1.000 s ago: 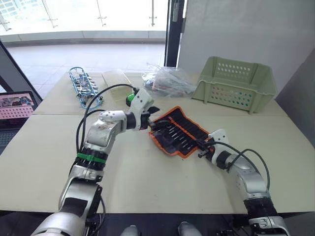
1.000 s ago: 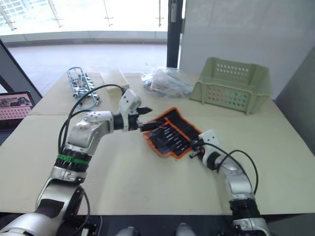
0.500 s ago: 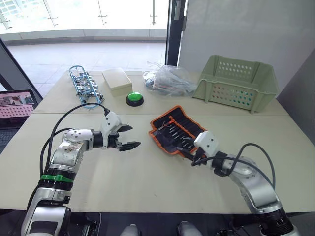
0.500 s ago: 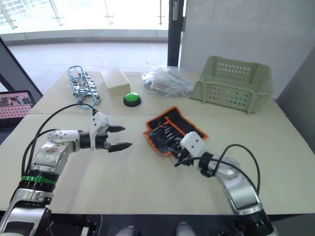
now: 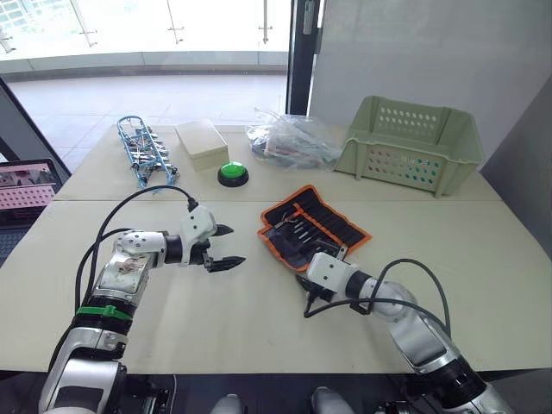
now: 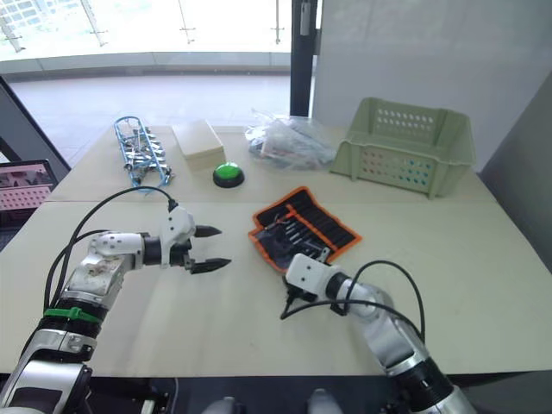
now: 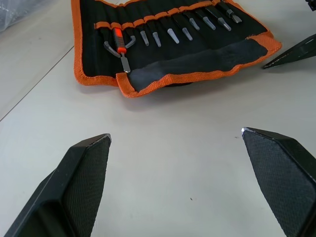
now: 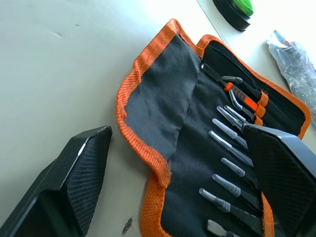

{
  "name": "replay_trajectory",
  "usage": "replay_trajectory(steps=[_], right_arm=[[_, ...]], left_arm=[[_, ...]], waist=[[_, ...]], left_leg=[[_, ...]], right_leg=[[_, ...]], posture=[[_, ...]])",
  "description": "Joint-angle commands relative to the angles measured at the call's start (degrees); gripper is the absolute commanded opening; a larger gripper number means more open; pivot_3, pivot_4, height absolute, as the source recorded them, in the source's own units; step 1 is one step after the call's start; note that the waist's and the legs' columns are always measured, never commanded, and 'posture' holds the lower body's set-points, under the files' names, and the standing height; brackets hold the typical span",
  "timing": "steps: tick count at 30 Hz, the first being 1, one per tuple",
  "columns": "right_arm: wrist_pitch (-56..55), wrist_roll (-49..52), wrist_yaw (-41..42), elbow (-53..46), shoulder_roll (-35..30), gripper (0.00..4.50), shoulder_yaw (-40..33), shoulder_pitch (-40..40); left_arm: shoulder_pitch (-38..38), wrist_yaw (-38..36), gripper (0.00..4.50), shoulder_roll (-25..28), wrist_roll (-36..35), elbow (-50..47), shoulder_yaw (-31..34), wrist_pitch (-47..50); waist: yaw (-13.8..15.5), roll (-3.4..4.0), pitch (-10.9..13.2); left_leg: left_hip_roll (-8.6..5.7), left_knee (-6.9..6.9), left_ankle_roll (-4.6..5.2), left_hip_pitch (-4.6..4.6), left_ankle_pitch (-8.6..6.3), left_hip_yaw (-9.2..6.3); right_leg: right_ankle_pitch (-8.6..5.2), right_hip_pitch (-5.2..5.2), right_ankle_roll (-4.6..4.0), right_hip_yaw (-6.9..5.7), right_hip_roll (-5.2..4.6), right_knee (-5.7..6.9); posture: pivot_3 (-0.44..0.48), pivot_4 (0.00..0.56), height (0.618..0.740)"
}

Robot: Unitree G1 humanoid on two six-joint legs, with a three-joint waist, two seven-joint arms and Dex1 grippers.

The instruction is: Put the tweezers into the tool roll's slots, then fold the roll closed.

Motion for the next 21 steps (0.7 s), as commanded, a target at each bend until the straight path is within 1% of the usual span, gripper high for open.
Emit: replay_trajectory(steps=[1,5,7,9,10,12,16,21], right_arm=[[-1.60,-1.19,-0.44,0.99,1.01,3.62,-0.11,-1.14],[-2.37,-1.16,0.24,1.31,1.55,2.32,-0.41,-1.21],[-2.71,-1.04,0.68,1.04,1.51,1.54,-0.55,-1.04],[-3.12,-0.81,1.06,0.37,1.18,0.93,-0.82,-0.30],[-3.24,-0.77,1.19,0.04,1.03,0.53,-0.95,0.13],[-3.38,-0.80,1.43,-0.47,0.87,0.05,-1.15,0.75],[-2.46,-0.51,2.60,-2.16,0.72,0.05,-1.43,2.47],[-1.57,-0.80,2.97,-3.74,0.84,0.05,-2.06,4.09]], left_arm=[[-2.52,0.22,4.50,-0.14,2.28,2.28,-1.37,-3.47],[-6.64,0.86,4.50,-2.43,6.99,9.16,-5.28,-9.73],[-9.14,1.71,4.50,-3.79,9.34,13.14,-6.92,-12.07],[-12.14,2.48,4.50,-5.60,11.27,17.53,-8.21,-14.95],[-13.69,2.79,4.50,-6.67,11.79,19.72,-8.52,-16.51],[-16.65,3.40,4.50,-8.63,12.72,24.02,-8.77,-19.71],[-21.75,4.81,4.50,-11.73,14.86,31.80,-9.30,-24.78],[-25.84,4.39,4.50,-14.14,17.40,38.08,-10.63,-29.94]], waist=[[0.00,0.00,0.00],[0.28,0.00,0.00],[0.33,0.00,0.00],[0.33,-0.01,0.01],[0.34,-0.01,0.01],[0.25,-0.02,0.01],[0.08,-0.03,0.01],[-0.07,-0.03,0.02]], left_leg=[[-0.01,0.00,0.00,0.00,0.00,0.00],[-0.05,0.00,0.00,-0.02,0.00,0.00],[-0.08,0.01,0.00,-0.04,0.00,0.00],[-0.08,0.02,0.01,-0.06,0.00,0.00],[-0.08,0.02,0.01,-0.07,0.00,0.00],[-0.08,0.02,0.01,-0.08,0.00,0.00],[-0.09,0.02,0.01,-0.09,0.00,-0.01],[-0.08,0.02,0.03,-0.08,0.01,0.00]], right_leg=[[0.00,0.00,0.00,0.00,0.00,0.00],[0.00,0.00,0.00,0.00,-0.04,0.00],[0.00,0.00,0.00,0.00,-0.06,-0.02],[0.00,0.00,0.00,0.00,-0.06,-0.02],[0.00,-0.01,0.00,0.00,-0.05,-0.03],[0.00,-0.01,0.00,-0.01,-0.05,-0.04],[0.00,-0.01,0.00,-0.01,-0.05,-0.04],[0.00,-0.02,0.00,-0.01,-0.04,-0.04]], posture=[[0.000,0.150,0.740],[0.000,0.150,0.740],[0.000,0.150,0.740],[0.000,0.150,0.740],[0.000,0.150,0.740],[0.000,0.150,0.740],[0.000,0.150,0.740],[0.000,0.150,0.740]])
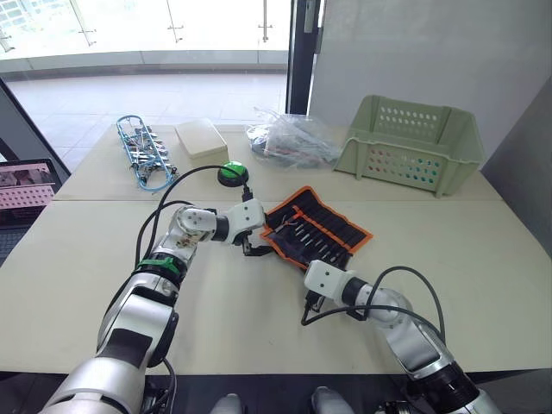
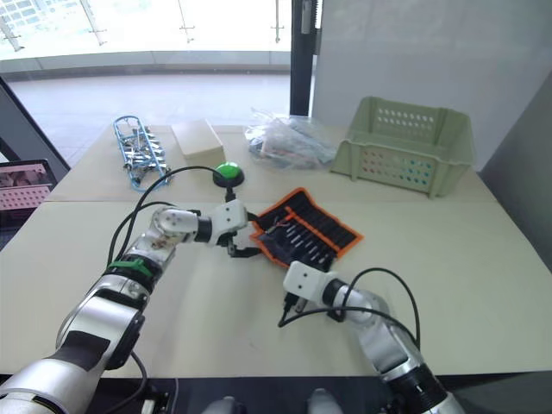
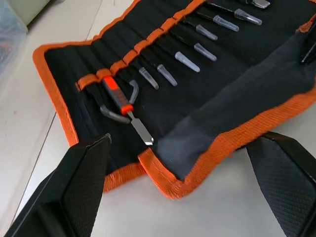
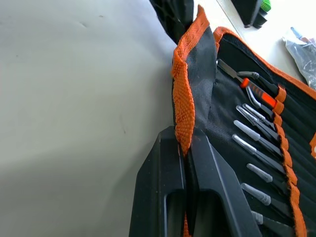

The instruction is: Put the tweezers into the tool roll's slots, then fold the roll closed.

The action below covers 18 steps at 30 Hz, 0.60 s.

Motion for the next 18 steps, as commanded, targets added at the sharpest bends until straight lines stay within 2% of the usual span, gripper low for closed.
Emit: replay_trajectory(steps=[1,4,15,18], right_arm=[[0.18,0.50,0.40,-3.25,-0.10,0.05,-1.25,0.57],[0.56,0.73,0.46,-3.72,-0.41,0.00,-2.16,0.82],[0.50,1.62,1.09,-3.48,-1.66,0.00,-4.81,1.91],[0.37,2.23,1.54,-3.59,-2.06,0.00,-5.53,1.86]], left_arm=[[-2.83,0.05,4.50,-0.42,2.18,3.00,-1.01,-4.32],[-5.09,-0.65,3.69,-1.08,3.09,4.96,-1.31,-5.57],[-7.84,-0.60,0.07,-0.55,3.78,7.59,0.14,-6.85],[-6.21,-2.59,0.02,-0.53,3.59,6.77,0.00,-6.97]], waist=[[0.03,-0.01,0.00],[0.09,-0.01,0.01],[0.14,-0.03,0.02],[0.14,-0.02,0.02]], left_leg=[[0.00,0.00,0.00,0.00,0.00,0.00],[-0.01,0.00,0.02,-0.01,0.01,0.00],[-0.05,0.04,0.03,-0.04,0.02,-0.01],[-0.05,0.04,0.04,-0.03,0.02,-0.01]], right_leg=[[0.00,0.00,0.00,0.00,0.00,0.00],[0.00,0.00,0.00,0.00,0.00,-0.01],[0.00,0.00,0.01,0.00,-0.04,0.01],[0.00,0.00,0.01,0.00,-0.04,0.02]], posture=[[0.000,0.150,0.740],[0.000,0.150,0.740],[0.000,0.150,0.740],[0.000,0.150,0.740]])
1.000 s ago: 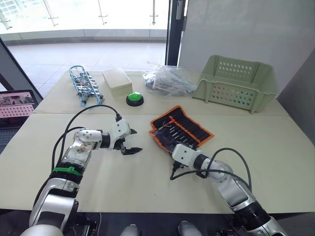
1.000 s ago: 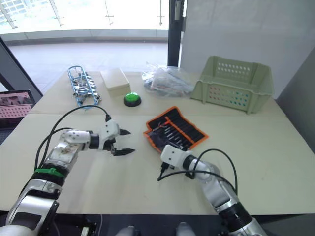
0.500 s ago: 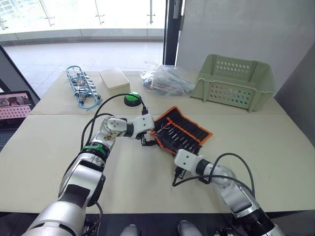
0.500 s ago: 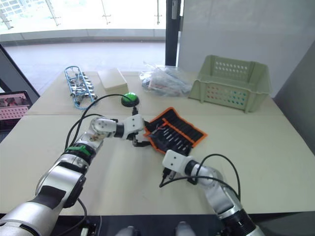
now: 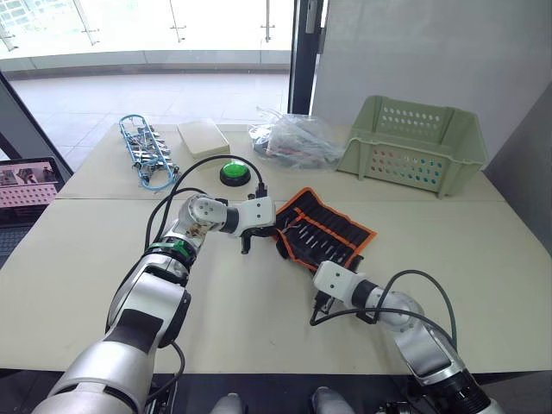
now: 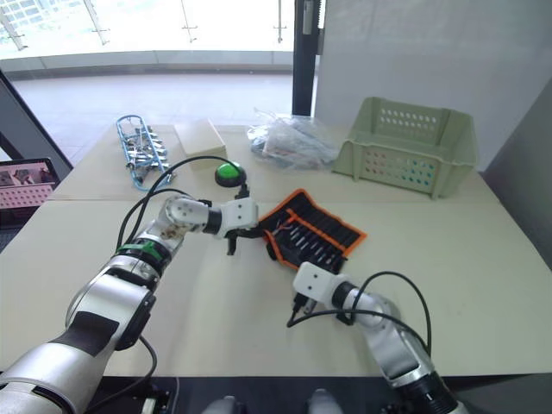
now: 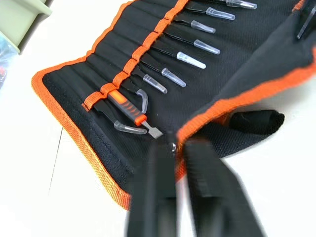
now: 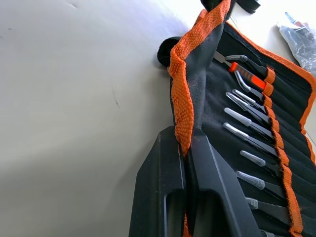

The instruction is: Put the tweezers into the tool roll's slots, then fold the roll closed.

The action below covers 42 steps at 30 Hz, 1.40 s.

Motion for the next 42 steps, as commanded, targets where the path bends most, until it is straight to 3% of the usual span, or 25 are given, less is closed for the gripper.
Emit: replay_trajectory(steps=[1,9,21,24,28,32,42], right_arm=[[-0.20,1.07,0.35,-2.02,-0.79,0.00,-2.06,0.00],[-4.53,9.94,4.76,-5.21,-3.09,0.00,-6.96,5.64],[-7.07,19.06,9.26,-8.77,-6.56,0.00,-12.37,14.49],[-6.00,20.69,10.16,-9.66,-7.35,0.00,-12.73,15.35],[-4.93,21.73,10.11,-9.36,-8.19,0.00,-14.02,14.32],[-2.12,21.38,8.80,-7.67,-8.24,0.00,-14.36,12.36],[5.34,19.31,2.19,-3.23,-5.04,0.00,-14.71,9.02]], left_arm=[[0.20,-1.79,0.02,0.45,-0.88,-1.52,0.94,-0.72],[6.29,-16.66,0.02,1.22,-6.42,-11.27,1.99,11.46],[24.60,-28.82,0.02,10.70,-15.96,-45.47,0.38,42.51],[26.71,-27.16,0.02,11.21,-17.12,-49.78,-0.06,45.55],[25.33,-21.80,0.02,9.00,-17.42,-48.46,0.84,45.17],[20.55,-13.58,0.02,6.82,-13.57,-39.96,0.45,39.59],[16.94,-3.48,0.02,1.67,-11.54,-31.41,0.10,35.82]], waist=[[-0.01,0.00,0.00],[-0.06,0.00,0.00],[-0.33,0.01,0.00],[0.06,0.01,0.00],[0.53,0.00,0.00],[0.66,-0.01,0.01],[0.49,0.00,0.01]], left_leg=[[0.00,0.00,0.00,0.00,0.00,0.00],[0.00,0.01,0.00,-0.02,0.00,-0.01],[0.14,0.03,0.02,0.07,0.00,-0.01],[0.13,0.14,0.02,0.08,0.00,0.00],[0.11,0.28,0.02,0.09,0.00,0.00],[0.11,0.37,0.02,0.06,0.00,-0.01],[0.05,0.40,0.03,0.03,-0.01,-0.01]], right_leg=[[0.00,0.00,0.00,0.00,0.00,0.00],[0.00,0.01,0.00,0.00,0.00,0.02],[-0.01,0.03,-0.01,0.02,0.11,0.26],[-0.01,0.08,-0.01,0.02,0.10,0.19],[-0.01,0.16,-0.01,0.02,0.09,0.22],[-0.01,0.14,-0.01,0.02,0.11,0.24],[-0.01,0.10,-0.01,0.02,0.05,0.31]], posture=[[0.000,0.150,0.740],[0.000,0.150,0.740],[0.000,0.150,0.740],[0.000,0.150,0.740],[0.000,0.150,0.740],[0.000,0.150,0.740],[0.000,0.150,0.740]])
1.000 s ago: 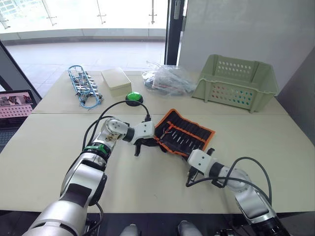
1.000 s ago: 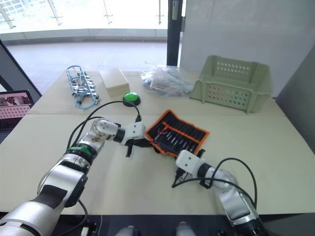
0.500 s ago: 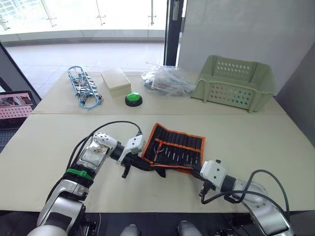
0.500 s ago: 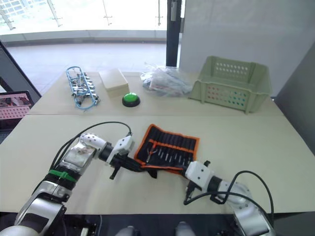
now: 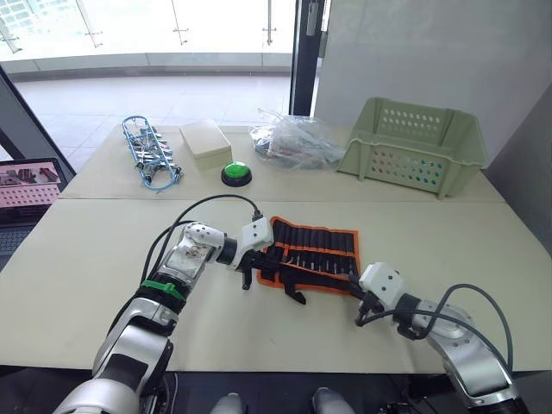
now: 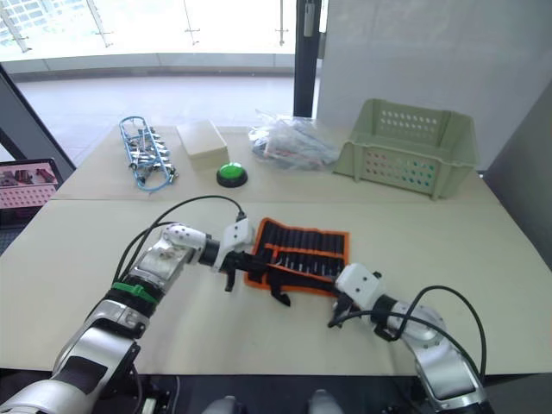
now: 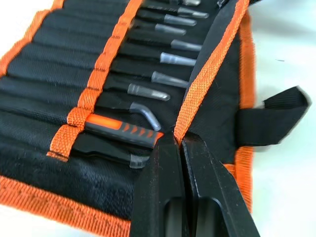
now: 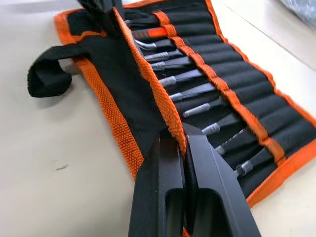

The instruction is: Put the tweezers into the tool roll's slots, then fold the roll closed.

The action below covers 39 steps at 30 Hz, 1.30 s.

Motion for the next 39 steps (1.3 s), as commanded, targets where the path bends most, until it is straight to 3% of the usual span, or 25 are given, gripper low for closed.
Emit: replay_trajectory(steps=[1,8,16,19,22,26,27,33,39], right_arm=[[2.48,-1.03,-2.94,0.73,-0.12,0.00,-2.83,-0.66],[2.85,0.14,-5.82,2.10,2.54,0.00,-3.73,-1.11],[-1.24,4.14,-7.14,0.59,3.85,2.55,-11.67,-0.63],[-1.27,6.65,-6.86,-1.16,4.30,3.72,-13.91,-0.24],[-0.36,8.41,-7.11,-3.07,5.61,4.50,-13.80,0.03],[-0.92,7.03,-9.86,-3.69,9.00,4.50,-11.46,-0.76],[-0.78,6.43,-10.62,-3.44,10.01,4.21,-10.42,-1.19],[-0.35,1.15,-16.47,-3.16,16.50,2.27,-3.06,-3.85],[1.58,-2.19,-17.96,0.17,18.97,0.23,1.81,-4.80]], left_arm=[[-1.29,4.45,0.02,0.29,1.52,1.77,1.54,-0.75],[-1.29,10.71,0.02,-1.10,3.20,4.91,1.58,-2.72],[0.16,6.67,2.50,-0.71,-7.21,-2.60,10.06,1.79],[0.83,6.20,3.62,-0.13,-11.39,-6.55,13.50,5.03],[2.84,5.77,4.47,0.18,-15.18,-12.55,15.03,10.55],[6.64,9.12,4.47,-1.46,-14.69,-17.24,13.22,12.76],[7.47,9.90,4.50,-1.85,-13.38,-17.17,12.04,11.79],[10.17,12.22,2.71,-5.14,-11.35,-18.64,7.98,9.33],[8.68,14.50,0.74,-6.30,-8.47,-14.07,6.39,5.87]], waist=[[0.08,0.00,0.00],[0.39,0.00,0.00],[-0.03,0.00,0.00],[-0.11,0.01,0.00],[-0.30,0.01,-0.01],[-0.40,0.02,-0.01],[-0.37,0.02,-0.01],[-0.31,0.03,-0.01],[-0.24,0.03,-0.02]], left_leg=[[-0.02,0.02,0.00,0.00,0.00,0.00],[-0.04,0.04,0.00,0.04,0.00,0.00],[-0.01,0.06,0.01,0.01,0.00,0.00],[-0.01,0.05,0.02,-0.03,0.00,-0.01],[0.01,0.05,0.02,-0.02,0.00,-0.01],[0.03,-0.01,0.02,0.04,-0.01,-0.01],[0.02,-0.01,0.02,0.04,0.00,-0.01],[0.00,0.00,0.01,0.01,0.00,-0.01],[0.00,-0.01,0.01,0.03,0.00,-0.01]], right_leg=[[0.00,0.00,0.00,0.00,-0.02,0.00],[0.00,0.05,0.00,0.01,-0.04,0.02],[0.00,-0.01,0.00,0.01,0.00,0.07],[0.00,-0.03,0.00,0.01,-0.03,0.05],[0.00,-0.03,0.00,0.01,-0.01,0.05],[0.00,0.00,0.00,0.01,0.00,0.07],[0.00,0.00,0.00,0.01,0.00,0.06],[0.00,-0.04,0.00,0.01,-0.01,0.05],[0.00,-0.04,0.00,0.01,-0.01,0.05]], posture=[[0.000,0.150,0.740],[0.000,0.150,0.740],[0.000,0.150,0.740],[0.000,0.150,0.740],[0.000,0.150,0.740],[0.000,0.150,0.740],[0.000,0.150,0.740],[0.000,0.150,0.740],[0.000,0.150,0.740]])
